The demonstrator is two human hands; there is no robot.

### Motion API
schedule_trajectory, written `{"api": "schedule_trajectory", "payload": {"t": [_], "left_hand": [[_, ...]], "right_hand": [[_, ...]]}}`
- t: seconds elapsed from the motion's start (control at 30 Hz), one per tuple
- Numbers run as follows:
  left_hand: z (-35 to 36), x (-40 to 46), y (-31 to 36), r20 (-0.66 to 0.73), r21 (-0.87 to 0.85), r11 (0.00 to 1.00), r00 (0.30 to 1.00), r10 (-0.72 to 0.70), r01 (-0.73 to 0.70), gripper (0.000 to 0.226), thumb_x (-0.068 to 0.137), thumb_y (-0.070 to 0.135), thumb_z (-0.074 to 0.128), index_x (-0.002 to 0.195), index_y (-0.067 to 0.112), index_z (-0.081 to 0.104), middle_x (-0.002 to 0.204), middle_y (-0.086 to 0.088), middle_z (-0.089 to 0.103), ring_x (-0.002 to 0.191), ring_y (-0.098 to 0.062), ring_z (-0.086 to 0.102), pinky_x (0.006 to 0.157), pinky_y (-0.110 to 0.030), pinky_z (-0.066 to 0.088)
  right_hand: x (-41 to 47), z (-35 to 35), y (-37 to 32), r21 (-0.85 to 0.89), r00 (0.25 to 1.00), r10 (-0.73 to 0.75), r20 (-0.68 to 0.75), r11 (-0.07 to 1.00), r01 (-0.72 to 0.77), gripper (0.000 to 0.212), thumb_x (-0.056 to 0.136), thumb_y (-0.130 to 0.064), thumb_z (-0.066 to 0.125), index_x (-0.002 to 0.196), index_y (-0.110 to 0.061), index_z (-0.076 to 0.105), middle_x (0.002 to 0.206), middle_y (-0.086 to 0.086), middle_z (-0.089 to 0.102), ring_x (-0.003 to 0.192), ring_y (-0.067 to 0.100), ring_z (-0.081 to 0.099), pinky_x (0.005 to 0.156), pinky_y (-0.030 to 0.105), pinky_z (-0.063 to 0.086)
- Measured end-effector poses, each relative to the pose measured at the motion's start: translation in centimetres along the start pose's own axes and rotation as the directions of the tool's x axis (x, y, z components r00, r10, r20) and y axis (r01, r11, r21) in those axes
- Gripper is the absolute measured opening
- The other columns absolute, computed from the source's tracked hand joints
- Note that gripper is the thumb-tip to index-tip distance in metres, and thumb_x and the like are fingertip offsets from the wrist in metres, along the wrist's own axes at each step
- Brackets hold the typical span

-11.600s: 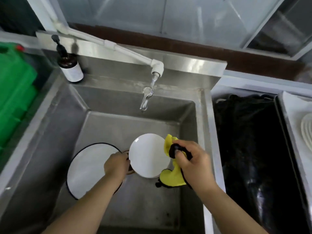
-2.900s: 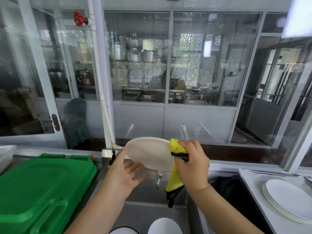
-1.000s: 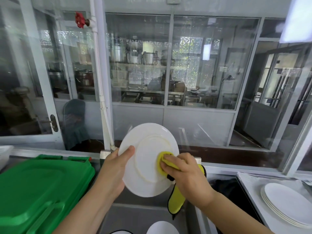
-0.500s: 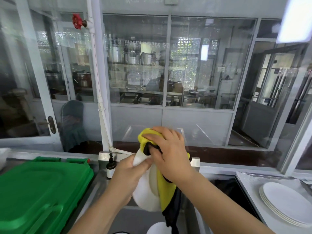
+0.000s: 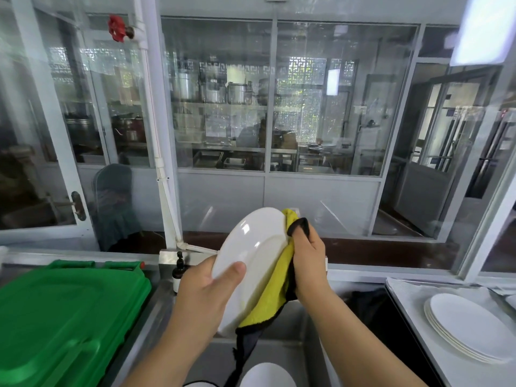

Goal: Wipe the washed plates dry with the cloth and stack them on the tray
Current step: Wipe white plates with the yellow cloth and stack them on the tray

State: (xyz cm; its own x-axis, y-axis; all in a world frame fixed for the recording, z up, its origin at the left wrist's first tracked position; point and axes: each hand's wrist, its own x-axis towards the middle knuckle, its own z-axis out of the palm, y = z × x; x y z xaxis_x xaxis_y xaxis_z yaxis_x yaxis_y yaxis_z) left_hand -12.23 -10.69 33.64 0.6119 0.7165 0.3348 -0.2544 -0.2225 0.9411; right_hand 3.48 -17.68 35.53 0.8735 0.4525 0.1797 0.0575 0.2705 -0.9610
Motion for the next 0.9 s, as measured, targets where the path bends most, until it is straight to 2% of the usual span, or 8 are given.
{"api": "schedule_trajectory", "payload": {"t": [0.1,0.2,0.33,0.43,0.57,0.7,0.8,0.9], "left_hand": [[-0.7,1.0,-0.2,0.101,-0.089,0.991,0.99,-0.094,0.103,0.035,0.059,0.041,0.074,0.094,0.032,0.074,0.09,0.0,0.075,0.081,-0.016,0.072,0.063,-0.026,0.055],[-1.8,3.1,0.5,0.239,-0.003,0.987,0.958,-0.158,0.163,0.044,0.056,0.03,0.078,0.099,0.022,0.071,0.094,-0.003,0.075,0.085,-0.02,0.071,0.065,-0.028,0.056],[-1.7,4.6,1.4,0.242,0.288,0.958,0.966,-0.087,0.015,0.028,0.063,0.038,0.076,0.089,0.029,0.071,0.089,0.007,0.074,0.08,-0.011,0.07,0.074,-0.033,0.056],[-0.8,4.6,1.5,0.273,0.341,0.938,0.961,-0.037,-0.06,0.021,0.066,0.038,0.075,0.087,0.039,0.069,0.084,0.012,0.073,0.075,-0.003,0.068,0.067,-0.02,0.053],[0.5,4.1,1.8,0.281,0.355,0.926,0.959,0.024,-0.127,0.012,0.075,0.017,0.079,0.075,0.025,0.069,0.074,0.012,0.072,0.065,0.006,0.062,0.058,-0.009,0.043],[0.1,3.4,2.1,0.198,0.329,0.937,0.979,0.055,-0.119,0.016,0.068,0.039,0.073,0.082,0.032,0.072,0.08,0.009,0.073,0.069,-0.004,0.066,0.063,-0.021,0.049],[-0.3,2.7,2.1,0.135,0.248,0.96,0.986,0.1,-0.131,0.024,0.063,0.05,0.07,0.086,0.044,0.07,0.08,0.013,0.073,0.071,-0.004,0.067,0.065,-0.023,0.052],[-0.4,2.4,1.4,0.029,0.189,0.975,0.993,0.11,-0.114,0.032,0.06,0.059,0.067,0.088,0.043,0.07,0.083,0.011,0.073,0.074,-0.007,0.068,0.067,-0.031,0.054]], "right_hand": [[0.3,-0.5,-0.5,-0.024,0.997,-0.061,-0.048,0.998,0.06,0.033,0.094,-0.025,0.054,0.063,-0.031,0.063,0.051,-0.016,0.049,0.053,0.004,0.046,0.057,0.022,0.039],[0.1,-0.6,-1.0,-0.235,0.963,-0.269,0.031,0.934,0.268,0.022,0.087,-0.028,0.053,0.068,-0.036,0.061,0.063,-0.017,0.055,0.058,0.0,0.047,0.06,0.015,0.04],[-0.4,0.0,-1.1,-0.454,0.881,-0.432,0.191,0.757,0.47,0.014,0.08,-0.035,0.049,0.082,-0.042,0.061,0.087,-0.013,0.058,0.082,0.0,0.054,0.067,0.009,0.037],[-0.7,0.3,-1.8,-0.561,0.788,-0.539,0.298,0.569,0.601,0.025,0.081,-0.034,0.049,0.095,-0.029,0.068,0.092,-0.011,0.058,0.081,0.008,0.056,0.066,0.023,0.041],[-1.2,1.3,-2.6,-0.575,0.636,-0.592,0.495,0.325,0.751,0.036,0.079,-0.04,0.045,0.094,-0.021,0.073,0.085,-0.001,0.06,0.073,0.022,0.059,0.062,0.033,0.046],[-0.3,0.4,-2.9,-0.449,0.756,-0.572,0.32,0.611,0.652,0.025,0.076,-0.035,0.045,0.082,-0.026,0.068,0.083,-0.004,0.061,0.076,0.01,0.056,0.068,0.025,0.045],[0.4,-0.7,-2.8,-0.301,0.906,-0.405,0.124,0.855,0.423,0.016,0.076,-0.034,0.045,0.066,-0.032,0.058,0.065,-0.015,0.054,0.062,0.003,0.047,0.059,0.016,0.039],[0.6,-1.3,-1.8,-0.191,0.964,-0.266,-0.026,0.948,0.256,0.031,0.087,-0.028,0.048,0.056,-0.032,0.049,0.053,-0.017,0.038,0.055,0.005,0.034,0.058,0.022,0.033]]}}
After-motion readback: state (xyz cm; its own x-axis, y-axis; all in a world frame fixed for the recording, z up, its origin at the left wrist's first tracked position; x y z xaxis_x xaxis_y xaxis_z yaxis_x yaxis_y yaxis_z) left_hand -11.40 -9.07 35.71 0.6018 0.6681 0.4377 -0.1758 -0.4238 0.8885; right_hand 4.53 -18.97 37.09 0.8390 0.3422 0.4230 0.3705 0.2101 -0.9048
